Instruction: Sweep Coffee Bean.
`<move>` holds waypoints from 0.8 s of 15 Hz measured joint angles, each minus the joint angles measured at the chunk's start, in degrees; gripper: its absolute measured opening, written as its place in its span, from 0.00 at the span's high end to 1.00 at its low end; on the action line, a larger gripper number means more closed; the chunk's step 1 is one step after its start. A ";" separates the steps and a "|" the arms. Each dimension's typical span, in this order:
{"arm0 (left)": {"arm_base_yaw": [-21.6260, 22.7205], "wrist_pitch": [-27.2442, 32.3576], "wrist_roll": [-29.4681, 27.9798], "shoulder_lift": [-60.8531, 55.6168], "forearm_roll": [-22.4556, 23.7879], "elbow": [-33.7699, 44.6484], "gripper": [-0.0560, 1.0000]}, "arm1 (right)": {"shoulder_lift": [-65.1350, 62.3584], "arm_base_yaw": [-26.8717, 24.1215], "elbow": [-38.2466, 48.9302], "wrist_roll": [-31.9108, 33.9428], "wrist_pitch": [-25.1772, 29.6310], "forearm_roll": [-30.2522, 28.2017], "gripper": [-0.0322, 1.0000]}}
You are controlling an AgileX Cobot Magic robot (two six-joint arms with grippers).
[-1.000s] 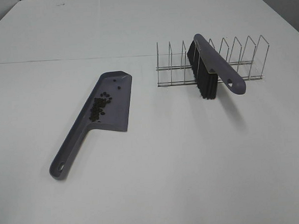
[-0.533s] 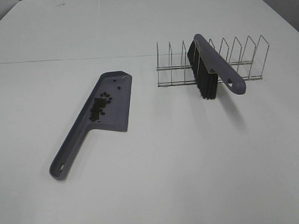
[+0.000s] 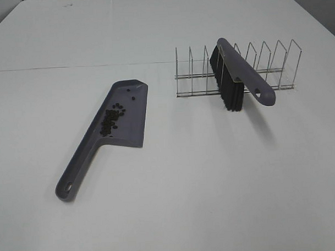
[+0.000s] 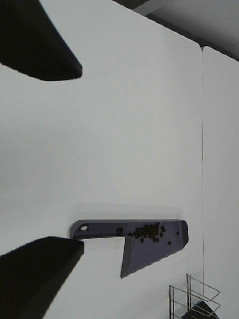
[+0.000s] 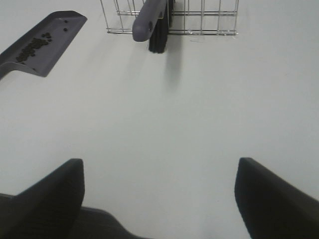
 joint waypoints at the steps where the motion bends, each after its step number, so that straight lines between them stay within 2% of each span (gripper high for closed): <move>1: 0.00 0.00 0.00 0.00 0.06 0.00 0.18 | 0.00 0.00 0.00 0.00 0.00 1.38 0.26; 4: 0.00 0.00 0.00 0.00 0.74 0.00 0.12 | 0.00 0.00 0.00 -2.06 0.00 2.23 0.26; 7: 0.00 0.00 0.00 0.00 1.15 0.00 0.11 | 0.00 0.00 0.00 -8.94 0.00 5.10 0.26; 12: 0.00 0.00 0.00 0.00 1.15 0.00 0.11 | 0.00 0.00 0.00 -10.14 0.00 5.61 0.26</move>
